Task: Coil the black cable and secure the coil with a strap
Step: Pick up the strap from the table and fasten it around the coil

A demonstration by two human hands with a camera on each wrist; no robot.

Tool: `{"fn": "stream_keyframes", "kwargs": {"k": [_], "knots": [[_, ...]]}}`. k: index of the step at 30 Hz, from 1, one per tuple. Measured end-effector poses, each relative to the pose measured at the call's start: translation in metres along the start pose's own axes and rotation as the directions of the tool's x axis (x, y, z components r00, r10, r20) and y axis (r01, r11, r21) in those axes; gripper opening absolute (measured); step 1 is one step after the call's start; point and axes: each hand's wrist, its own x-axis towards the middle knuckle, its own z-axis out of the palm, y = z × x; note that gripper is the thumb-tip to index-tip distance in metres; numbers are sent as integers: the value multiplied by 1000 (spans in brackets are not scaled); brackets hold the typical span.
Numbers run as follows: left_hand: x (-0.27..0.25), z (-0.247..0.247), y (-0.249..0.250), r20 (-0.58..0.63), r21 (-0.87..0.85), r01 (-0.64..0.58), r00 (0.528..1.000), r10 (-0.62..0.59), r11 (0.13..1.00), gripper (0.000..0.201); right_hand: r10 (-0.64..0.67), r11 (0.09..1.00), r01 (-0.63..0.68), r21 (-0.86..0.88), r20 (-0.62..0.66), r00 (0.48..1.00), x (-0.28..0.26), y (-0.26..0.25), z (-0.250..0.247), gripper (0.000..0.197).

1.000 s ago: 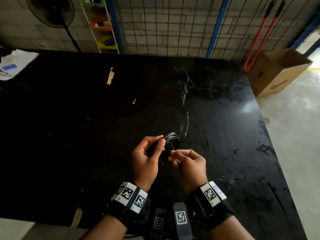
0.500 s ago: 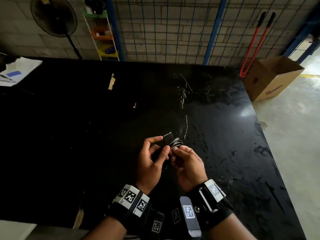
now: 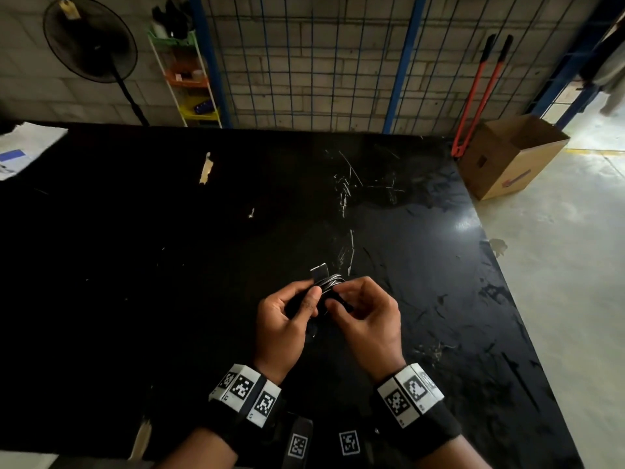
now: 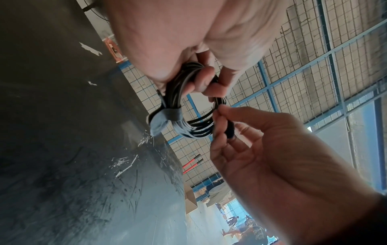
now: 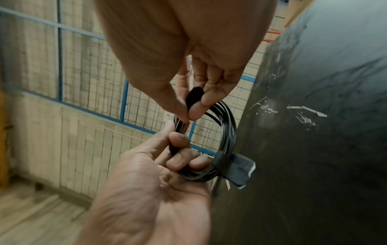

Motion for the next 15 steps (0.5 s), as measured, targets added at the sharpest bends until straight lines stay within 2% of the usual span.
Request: {"fn": "stream_keyframes", "kwargs": {"k": [3,6,10,13,15], "knots": [[0,3,0,4,7,2,1000,-2,1000,11,-230,941,223,-255,1,973,-3,5,-5,24],[0,3,0,27,18,6,1000,-6,1000,13,-364,854,358,-377,59,929,-4,7,-11,19],[3,1,2,82,58,-26,996,21,998,15,-444,775,441,-452,106,890,1,4,-21,13],[5,-4,3,155,138,-58,987,36,989,23,-439,772,449,-450,134,888,8,3,-29,12],[7,-8,5,223,191,-94,973,50,977,19,-418,784,450,-429,172,892,13,3,-37,8]]}}
